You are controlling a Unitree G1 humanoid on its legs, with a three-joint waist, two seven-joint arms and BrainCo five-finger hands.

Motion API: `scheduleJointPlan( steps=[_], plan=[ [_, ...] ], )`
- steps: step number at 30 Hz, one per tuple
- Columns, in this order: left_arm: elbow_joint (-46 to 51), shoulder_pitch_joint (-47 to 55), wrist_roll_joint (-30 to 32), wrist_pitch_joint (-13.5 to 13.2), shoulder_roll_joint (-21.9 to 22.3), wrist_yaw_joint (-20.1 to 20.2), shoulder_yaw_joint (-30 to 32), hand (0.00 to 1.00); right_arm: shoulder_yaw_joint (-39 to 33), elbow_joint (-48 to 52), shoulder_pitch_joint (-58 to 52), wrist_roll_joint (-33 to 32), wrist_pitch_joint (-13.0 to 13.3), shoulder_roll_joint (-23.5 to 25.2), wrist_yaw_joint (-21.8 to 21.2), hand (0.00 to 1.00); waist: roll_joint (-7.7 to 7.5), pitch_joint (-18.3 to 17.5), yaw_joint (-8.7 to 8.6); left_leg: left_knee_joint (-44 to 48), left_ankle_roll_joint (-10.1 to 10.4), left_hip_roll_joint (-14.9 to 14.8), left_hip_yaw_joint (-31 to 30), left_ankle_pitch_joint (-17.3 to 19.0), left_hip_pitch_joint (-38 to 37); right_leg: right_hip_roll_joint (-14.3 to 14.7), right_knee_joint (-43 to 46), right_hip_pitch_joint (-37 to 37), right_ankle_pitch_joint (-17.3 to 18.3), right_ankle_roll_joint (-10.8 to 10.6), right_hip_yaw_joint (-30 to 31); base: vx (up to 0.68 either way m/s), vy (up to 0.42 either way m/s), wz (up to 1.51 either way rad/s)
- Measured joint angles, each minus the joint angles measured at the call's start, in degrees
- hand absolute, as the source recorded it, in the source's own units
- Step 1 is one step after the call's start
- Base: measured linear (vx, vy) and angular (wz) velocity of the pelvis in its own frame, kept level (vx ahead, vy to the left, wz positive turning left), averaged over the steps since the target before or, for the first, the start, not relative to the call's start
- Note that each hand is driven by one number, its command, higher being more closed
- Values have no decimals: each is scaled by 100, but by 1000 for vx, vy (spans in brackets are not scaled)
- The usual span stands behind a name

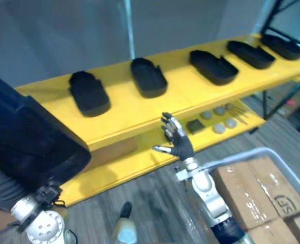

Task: Walk over and take plastic housings, then place them on the shelf

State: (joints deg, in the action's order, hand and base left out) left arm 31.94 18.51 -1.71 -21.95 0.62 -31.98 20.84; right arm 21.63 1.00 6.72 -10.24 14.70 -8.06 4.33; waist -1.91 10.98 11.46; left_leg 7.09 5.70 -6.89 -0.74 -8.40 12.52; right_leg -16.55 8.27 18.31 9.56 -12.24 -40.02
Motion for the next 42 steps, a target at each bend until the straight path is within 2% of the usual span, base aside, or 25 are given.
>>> scheduleJointPlan(
  steps=[3,6,7,8,9,10,11,13,15,19,20,24,26,28,29,30,31,35,36,37,38,39,40,41,42],
  plan=[
    [4,-62,-9,-118,-26,65,-89,100,-71,2,-14,105,0,-46,96,0,-55,36,-107,-95,94,172,23,-49,41,-156,188,-29,-20,20,87,-62,118,43],
    [-2,-252,-2,-138,-61,31,-198,100,-160,2,-122,127,53,-21,86,0,-24,101,-179,-527,76,204,157,-59,-176,-207,256,-75,-140,277,120,-117,89,4],
    [-21,-429,7,-142,-177,-40,-226,100,-202,6,-168,127,135,-3,64,0,-65,116,-243,-885,85,216,262,-48,-274,-151,242,-185,267,725,306,-143,18,19],
    [-58,-556,24,-155,-291,-88,-218,100,-241,14,-179,128,198,44,46,0,-245,85,-338,-891,74,272,370,55,-212,-106,127,-268,633,685,648,-151,-30,65],
    [-190,-852,124,-165,-423,-145,-215,100,-397,62,-228,126,302,134,27,0,-365,202,-521,572,-475,463,400,133,256,-96,389,-424,884,632,1253,-131,-62,95],
    [-325,-991,204,-165,-538,-151,-285,100,-552,229,-403,121,325,135,-2,0,-234,233,-697,1055,-513,498,424,632,402,200,498,-411,1008,903,1754,-117,-63,103],
    [-377,-1042,216,-162,-577,-152,-355,100,-636,294,-509,117,375,132,-15,0,-238,187,-763,927,-258,522,286,635,399,245,526,-419,1018,943,1908,-77,-30,94],
    [-474,-1213,217,-156,-561,-163,-672,100,-748,325,-678,81,521,105,-85,0,-145,128,-908,233,-271,590,-95,196,370,513,716,-689,501,843,2421,-49,13,89],
    [-496,-1215,279,-138,-582,-160,-743,100,-744,325,-630,26,561,100,-248,0,-121,114,-880,-246,-237,529,-256,-93,270,620,854,-834,414,831,2411,-41,-30,47],
    [-499,-896,201,-115,-410,-159,-745,100,-738,320,-573,30,776,97,-394,0,-62,102,-725,-484,-188,474,-234,-295,161,660,791,-824,411,815,2429,-23,-56,-4],
    [-500,-515,196,-90,-266,-130,-806,100,-735,320,-490,97,827,80,-415,0,38,128,-683,-434,-171,394,-188,-309,164,741,576,-728,432,783,2417,-54,-72,-13],
    [-504,-380,159,-129,-192,89,-994,100,-716,320,-596,212,932,-54,-283,0,102,159,-685,-472,-121,403,-190,-421,169,778,177,-465,623,549,2164,-89,-76,1],
    [-522,-375,162,-161,-162,256,-1119,100,-757,317,-712,272,940,-177,-166,0,269,183,-760,-562,-183,385,-227,-447,158,826,164,-417,768,480,1994,-148,-75,29],
    [-528,-382,162,-187,-151,334,-1175,100,-807,314,-875,257,1031,-260,-131,0,396,127,-875,-693,-220,374,-98,-273,154,824,181,-402,774,497,1812,-112,4,41],
    [-548,-436,163,-269,-163,332,-1185,100,-836,299,-882,227,1101,-241,-134,0,276,202,-894,-295,-373,367,230,-60,249,654,174,-405,742,466,1793,-62,56,-1],
    [-563,-432,175,-358,-163,312,-1187,100,-863,301,-892,197,1177,-204,-155,0,363,152,-833,571,-447,378,492,199,329,616,218,-402,741,446,1865,-35,60,-6],
    [-562,-432,196,-385,-157,285,-1187,100,-862,314,-892,199,1227,-189,-158,0,426,113,-842,594,-420,375,570,269,335,640,256,-400,743,450,1867,-18,32,-6],
    [-560,-526,454,-424,-156,192,-1200,100,-867,306,-826,221,1419,79,45,0,303,177,-877,766,-366,435,650,445,336,497,442,-411,803,524,1896,2,52,-3],
    [-559,-520,515,-424,-167,182,-1186,100,-894,308,-818,268,1419,149,123,0,192,217,-860,847,-366,499,698,551,312,383,520,-403,943,715,1878,46,128,2],
    [-558,-550,511,-425,-237,243,-1175,100,-982,313,-821,254,1421,239,204,0,-37,323,-883,1167,-544,616,847,784,240,157,579,-255,1014,816,1811,80,158,0],
    [-558,-568,514,-429,-263,289,-1148,100,-1051,313,-822,250,1418,241,219,0,-33,342,-887,1686,-706,639,951,1057,250,97,819,-225,1015,819,1836,152,190,4],
    [-576,-592,543,-456,-278,352,-1027,100,-1167,331,-832,257,1434,153,279,0,122,318,-923,2015,-623,581,929,1671,189,13,1871,-550,957,885,1903,158,172,21],
    [-633,-767,589,-458,-467,382,-902,100,-1334,330,-888,254,1467,182,445,0,7,343,-974,1976,-668,688,909,1751,22,-304,3152,-1108,577,1128,2219,146,169,27],
    [-633,-814,598,-465,-555,398,-822,100,-1412,329,-877,255,1484,208,479,0,-40,357,-975,1879,-672,733,910,1753,-88,-404,3621,-1348,238,1192,2377,144,176,25],
    [-630,-876,605,-491,-740,417,-704,100,-1557,334,-859,282,1602,244,583,0,-63,352,-985,1612,-682,751,888,1753,-345,-449,4207,-1714,-536,1186,2672,133,122,5]
  ],
)
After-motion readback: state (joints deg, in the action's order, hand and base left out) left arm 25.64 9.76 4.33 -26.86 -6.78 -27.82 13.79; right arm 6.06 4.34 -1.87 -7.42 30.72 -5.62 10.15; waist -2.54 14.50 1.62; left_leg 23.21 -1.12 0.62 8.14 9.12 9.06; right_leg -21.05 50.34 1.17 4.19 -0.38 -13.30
